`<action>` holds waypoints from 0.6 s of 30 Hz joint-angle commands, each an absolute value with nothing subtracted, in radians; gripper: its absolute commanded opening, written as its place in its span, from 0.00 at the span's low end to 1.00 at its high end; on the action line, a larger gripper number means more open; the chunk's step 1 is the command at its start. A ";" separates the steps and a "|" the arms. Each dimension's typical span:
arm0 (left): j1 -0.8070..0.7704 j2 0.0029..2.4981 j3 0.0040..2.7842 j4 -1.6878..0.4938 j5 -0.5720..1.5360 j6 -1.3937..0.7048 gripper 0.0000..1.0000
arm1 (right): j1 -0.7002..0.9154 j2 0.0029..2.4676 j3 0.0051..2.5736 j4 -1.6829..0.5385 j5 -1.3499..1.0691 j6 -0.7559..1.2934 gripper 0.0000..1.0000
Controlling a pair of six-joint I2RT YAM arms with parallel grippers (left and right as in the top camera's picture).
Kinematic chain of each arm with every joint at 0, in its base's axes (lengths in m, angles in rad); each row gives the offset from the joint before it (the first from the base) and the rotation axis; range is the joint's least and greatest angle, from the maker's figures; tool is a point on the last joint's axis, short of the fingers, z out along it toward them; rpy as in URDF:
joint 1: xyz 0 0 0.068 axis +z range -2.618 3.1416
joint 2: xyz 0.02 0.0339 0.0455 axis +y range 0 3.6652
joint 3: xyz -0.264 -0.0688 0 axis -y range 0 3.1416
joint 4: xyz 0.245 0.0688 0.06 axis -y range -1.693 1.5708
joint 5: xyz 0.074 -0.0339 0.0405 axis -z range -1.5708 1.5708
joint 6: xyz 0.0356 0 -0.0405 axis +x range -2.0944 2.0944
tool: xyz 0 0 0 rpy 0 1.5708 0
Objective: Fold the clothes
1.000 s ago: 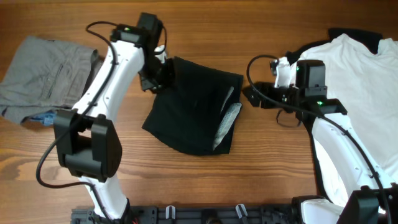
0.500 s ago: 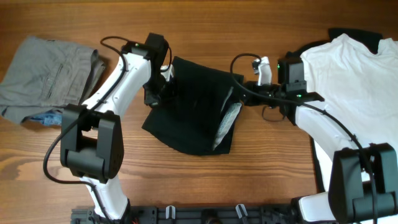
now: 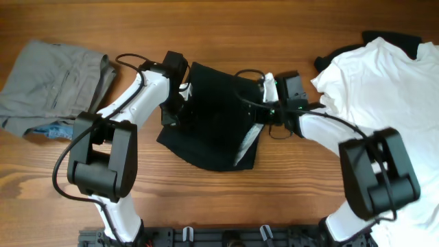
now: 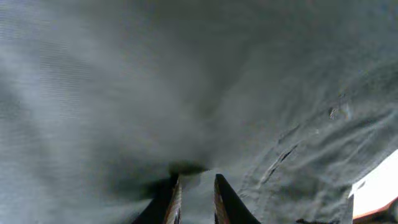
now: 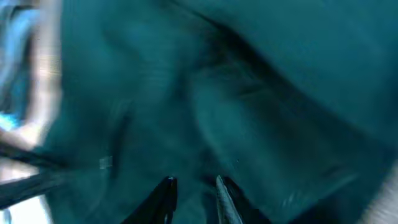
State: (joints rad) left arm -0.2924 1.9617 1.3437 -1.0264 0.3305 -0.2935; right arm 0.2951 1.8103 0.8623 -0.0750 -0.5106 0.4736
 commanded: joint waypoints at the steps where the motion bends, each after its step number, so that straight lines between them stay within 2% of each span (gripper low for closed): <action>1: -0.268 1.946 1.335 -1.066 0.312 -0.295 0.20 | 0.214 1.860 0.873 -0.166 -0.400 0.718 0.16; 4: -0.243 1.946 1.335 -1.095 0.250 -0.295 0.22 | 0.157 1.856 0.873 -0.217 -0.454 0.724 0.14; 7: -0.226 1.946 1.335 -1.107 0.261 -0.296 0.13 | 0.128 1.848 0.873 -0.225 -0.569 0.637 0.14; 8: -0.223 1.946 1.335 -1.113 0.281 -0.296 0.12 | 0.123 1.837 0.874 -0.225 -0.624 0.579 0.15; 9: -0.221 1.946 1.335 -1.121 0.313 -0.295 0.17 | 0.121 1.819 0.874 -0.226 -0.659 0.531 0.16; 10: -0.221 1.946 1.335 -1.128 0.332 -0.295 0.27 | 0.120 1.801 0.874 -0.230 -0.677 0.496 0.16; 11: -0.223 1.946 1.335 -1.140 0.355 -0.295 0.32 | 0.120 1.765 0.874 -0.240 -0.682 0.461 0.16; 13: -0.236 1.946 1.335 -1.139 0.370 -0.296 0.34 | 0.120 1.647 0.873 -0.249 -0.681 0.409 0.16; 14: -0.240 1.946 1.332 -1.131 0.370 -0.296 0.33 | 0.120 1.614 0.874 -0.248 -0.681 0.402 0.17; 17: -0.260 1.946 1.298 -1.075 0.365 -0.332 0.11 | 0.120 1.469 0.873 -0.248 -0.673 0.392 0.18; 18: -0.265 1.946 1.274 -1.041 0.356 -0.370 0.06 | 0.120 1.426 0.873 -0.248 -0.669 0.392 0.18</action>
State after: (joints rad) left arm -0.2394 1.9614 1.3327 -1.1015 0.3431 -0.3119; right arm 0.1230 1.5742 0.8711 -0.2520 -0.6548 0.4522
